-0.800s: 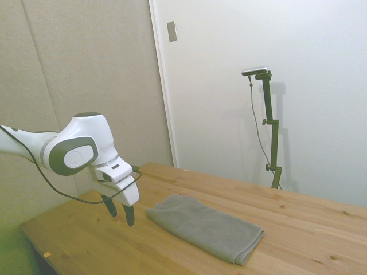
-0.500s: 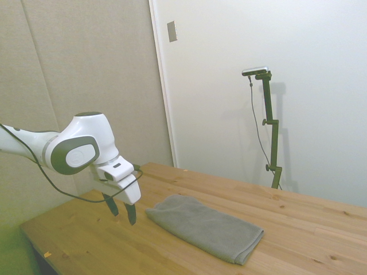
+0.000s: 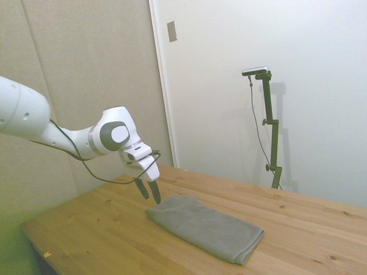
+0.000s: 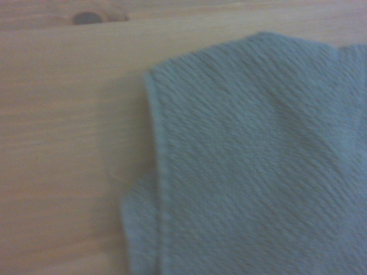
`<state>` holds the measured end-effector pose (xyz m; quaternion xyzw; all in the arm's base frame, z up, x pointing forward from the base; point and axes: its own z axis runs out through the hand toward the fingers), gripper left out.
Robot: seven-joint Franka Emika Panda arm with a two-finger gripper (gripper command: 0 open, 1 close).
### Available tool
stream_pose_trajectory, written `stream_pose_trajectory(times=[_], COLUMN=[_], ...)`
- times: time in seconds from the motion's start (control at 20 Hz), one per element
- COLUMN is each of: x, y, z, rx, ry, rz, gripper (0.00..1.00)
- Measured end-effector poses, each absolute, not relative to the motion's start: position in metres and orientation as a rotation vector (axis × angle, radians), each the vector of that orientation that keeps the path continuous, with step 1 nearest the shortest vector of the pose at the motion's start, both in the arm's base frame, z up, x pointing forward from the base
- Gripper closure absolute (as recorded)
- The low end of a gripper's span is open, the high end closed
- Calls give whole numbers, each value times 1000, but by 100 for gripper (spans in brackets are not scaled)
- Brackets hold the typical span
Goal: Fold the towel
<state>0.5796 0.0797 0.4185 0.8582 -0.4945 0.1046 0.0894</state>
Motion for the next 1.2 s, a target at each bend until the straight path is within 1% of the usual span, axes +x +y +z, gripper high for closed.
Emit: stream_pose_trajectory(times=[0.2, 0.4, 0.75, 0.95, 1.2], x=[621, 643, 634, 629, 621], y=[129, 143, 167, 167, 154], z=[406, 390, 354, 346, 344], rx=[2505, 2410, 2356, 2324, 2299], ry=[-1431, -1375, -1302, -1274, -1276], rz=[293, 387, 432, 468, 463], gripper=[0, 0, 0, 0, 0])
